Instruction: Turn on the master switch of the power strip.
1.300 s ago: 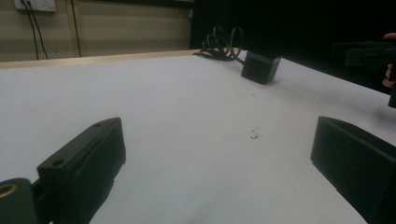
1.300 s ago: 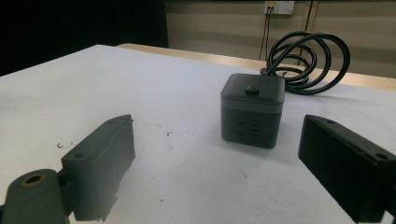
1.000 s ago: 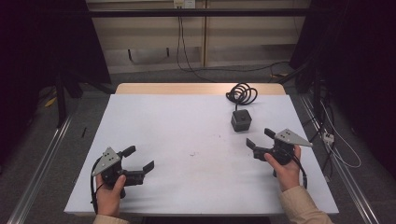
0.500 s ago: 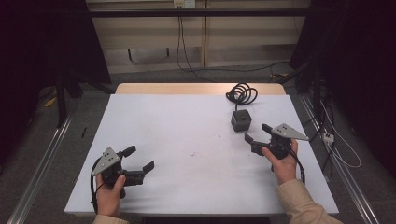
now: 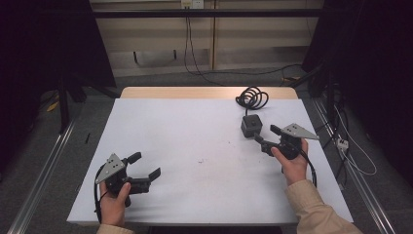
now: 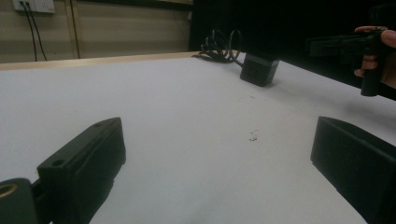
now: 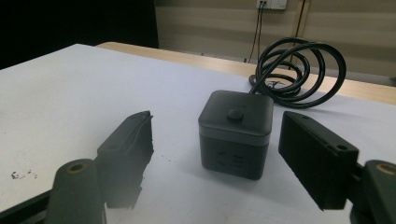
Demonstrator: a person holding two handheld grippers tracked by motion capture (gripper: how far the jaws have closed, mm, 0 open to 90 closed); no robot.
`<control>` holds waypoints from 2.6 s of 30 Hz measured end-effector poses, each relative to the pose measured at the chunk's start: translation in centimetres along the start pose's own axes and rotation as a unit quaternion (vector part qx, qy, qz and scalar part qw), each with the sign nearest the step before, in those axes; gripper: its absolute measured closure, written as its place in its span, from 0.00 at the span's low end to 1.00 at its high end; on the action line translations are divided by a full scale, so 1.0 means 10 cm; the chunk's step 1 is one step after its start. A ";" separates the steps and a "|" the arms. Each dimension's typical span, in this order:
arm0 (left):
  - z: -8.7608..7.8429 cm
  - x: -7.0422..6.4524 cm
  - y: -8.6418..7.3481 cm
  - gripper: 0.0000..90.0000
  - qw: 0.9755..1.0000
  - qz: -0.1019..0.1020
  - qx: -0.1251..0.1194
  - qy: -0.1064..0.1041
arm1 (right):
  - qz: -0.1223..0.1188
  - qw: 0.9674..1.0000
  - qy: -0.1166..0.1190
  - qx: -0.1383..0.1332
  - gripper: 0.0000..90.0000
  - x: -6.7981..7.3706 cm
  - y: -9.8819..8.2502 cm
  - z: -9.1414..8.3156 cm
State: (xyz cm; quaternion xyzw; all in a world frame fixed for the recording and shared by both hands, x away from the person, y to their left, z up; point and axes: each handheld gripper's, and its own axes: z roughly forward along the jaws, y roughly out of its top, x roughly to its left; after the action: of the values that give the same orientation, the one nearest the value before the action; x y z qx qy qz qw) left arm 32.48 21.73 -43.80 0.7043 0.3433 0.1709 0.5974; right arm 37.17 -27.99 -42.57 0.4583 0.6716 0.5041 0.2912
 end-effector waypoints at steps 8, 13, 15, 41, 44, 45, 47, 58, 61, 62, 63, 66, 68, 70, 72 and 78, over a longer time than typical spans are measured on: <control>0.00 0.00 0.00 0.03 1.000 0.000 -0.001 0.000 | -0.002 1.000 -0.004 0.001 0.32 -0.02 0.02 0.05; 0.00 0.00 0.00 0.03 1.000 0.002 0.000 0.000 | 0.003 1.000 -0.004 0.005 0.38 -0.05 0.01 0.09; 0.00 0.00 0.00 0.03 1.000 0.002 -0.001 0.000 | 0.002 1.000 -0.007 0.005 0.40 -0.06 0.01 0.10; 0.00 0.00 0.00 0.03 1.000 0.001 -0.002 0.002 | -0.019 1.000 -0.008 0.016 0.68 -0.14 0.10 0.23; 0.00 0.00 0.00 0.03 1.000 0.001 -0.002 0.001 | -0.018 1.000 -0.007 0.016 0.71 -0.15 0.11 0.24; 0.00 0.00 0.00 0.03 1.000 0.001 -0.002 0.001 | -0.018 1.000 -0.006 0.017 0.72 -0.15 0.12 0.24; 0.00 0.00 0.00 0.03 1.000 0.001 -0.002 0.001 | -0.022 1.000 -0.005 0.019 0.75 -0.15 0.12 0.25; 0.00 0.00 0.00 0.03 1.000 0.000 -0.002 0.001 | -0.015 1.000 -0.004 0.020 0.84 -0.19 0.12 0.31; 0.00 0.00 0.00 0.03 1.000 0.000 -0.003 0.002 | -0.010 1.000 -0.004 0.020 0.86 -0.20 0.11 0.32; 0.00 0.00 0.00 0.03 1.000 0.000 -0.003 0.002 | -0.008 1.000 -0.004 0.020 0.87 -0.21 0.11 0.33; 0.00 0.00 0.00 0.03 1.000 0.000 -0.003 0.002 | -0.009 1.000 -0.003 0.021 0.88 -0.21 0.11 0.33; 0.00 -0.01 0.01 0.03 1.000 0.002 -0.001 0.001 | -0.007 1.000 -0.004 0.024 0.90 -0.22 0.10 0.34; 0.00 0.00 0.00 0.03 1.000 0.003 -0.001 0.000 | -0.006 1.000 -0.005 0.029 0.91 -0.23 0.10 0.35; 0.00 0.00 0.00 0.03 1.000 0.002 -0.001 0.000 | -0.005 1.000 -0.004 0.031 0.92 -0.24 0.12 0.35; 0.01 -0.01 0.00 0.03 1.000 0.001 -0.001 0.000 | -0.005 0.999 -0.002 0.032 0.92 -0.24 0.13 0.36; 0.01 -0.01 0.01 0.03 1.000 0.003 -0.001 0.000 | -0.004 0.999 -0.001 0.037 0.93 -0.24 0.16 0.40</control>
State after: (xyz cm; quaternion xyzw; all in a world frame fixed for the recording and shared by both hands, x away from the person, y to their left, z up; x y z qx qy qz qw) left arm 32.47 21.64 -43.75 0.7048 0.3410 0.1729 0.5975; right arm 42.08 -28.39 -42.56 0.4668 0.6914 0.4772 0.2763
